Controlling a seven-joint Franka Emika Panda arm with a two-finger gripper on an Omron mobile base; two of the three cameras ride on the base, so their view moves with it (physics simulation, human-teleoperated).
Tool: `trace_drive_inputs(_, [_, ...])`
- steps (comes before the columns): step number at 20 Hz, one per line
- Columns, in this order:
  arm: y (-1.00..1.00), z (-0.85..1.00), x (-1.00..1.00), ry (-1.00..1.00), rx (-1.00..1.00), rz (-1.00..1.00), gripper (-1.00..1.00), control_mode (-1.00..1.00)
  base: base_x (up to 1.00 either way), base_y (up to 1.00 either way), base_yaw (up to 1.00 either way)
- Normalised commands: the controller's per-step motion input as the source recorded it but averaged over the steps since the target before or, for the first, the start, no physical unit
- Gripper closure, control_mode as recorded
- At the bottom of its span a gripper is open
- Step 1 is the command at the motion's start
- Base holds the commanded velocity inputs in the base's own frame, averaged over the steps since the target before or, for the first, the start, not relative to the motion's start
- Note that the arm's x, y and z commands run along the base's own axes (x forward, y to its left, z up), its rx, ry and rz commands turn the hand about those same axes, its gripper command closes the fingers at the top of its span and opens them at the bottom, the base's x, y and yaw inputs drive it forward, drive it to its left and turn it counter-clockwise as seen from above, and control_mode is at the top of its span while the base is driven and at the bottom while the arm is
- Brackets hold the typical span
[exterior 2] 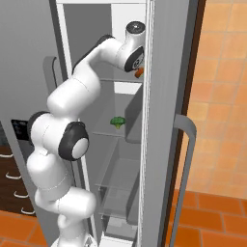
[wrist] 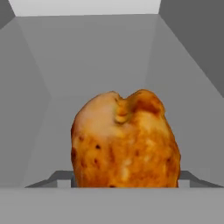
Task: Place one broccoli and one chicken drumstick in each tupperware on the nearby counter, to pack two identical lunches.
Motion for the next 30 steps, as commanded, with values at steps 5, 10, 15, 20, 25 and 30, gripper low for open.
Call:
trace_drive_inputs(5, [0.0,0.11,-0.8,0.08,0.17,0.01,1.0,-1.0,0.0,0.0,0.0])
trace_drive_inputs(10, [0.13,0.44,-0.81,0.53,0.1,0.17,1.0,-1.0,0.0,0.0,0.0])
trace_drive_inputs(15, [0.35,-0.01,-1.0,0.4,-0.05,0.32,1.0,-1.0,0.0,0.0,0.0])
trace_drive_inputs(20, [0.66,-0.48,-1.0,-0.18,-0.01,0.02,1.0,-1.0,0.0,0.0,0.0])
trace_drive_inputs(25, [0.83,-0.54,-1.0,-0.49,-0.06,-0.17,1.0,-1.0,0.0,0.0,0.0])
trace_drive_inputs(30, [0.31,-0.08,-1.0,-0.18,-0.08,0.01,1.0,-1.0,0.0,0.0,0.0])
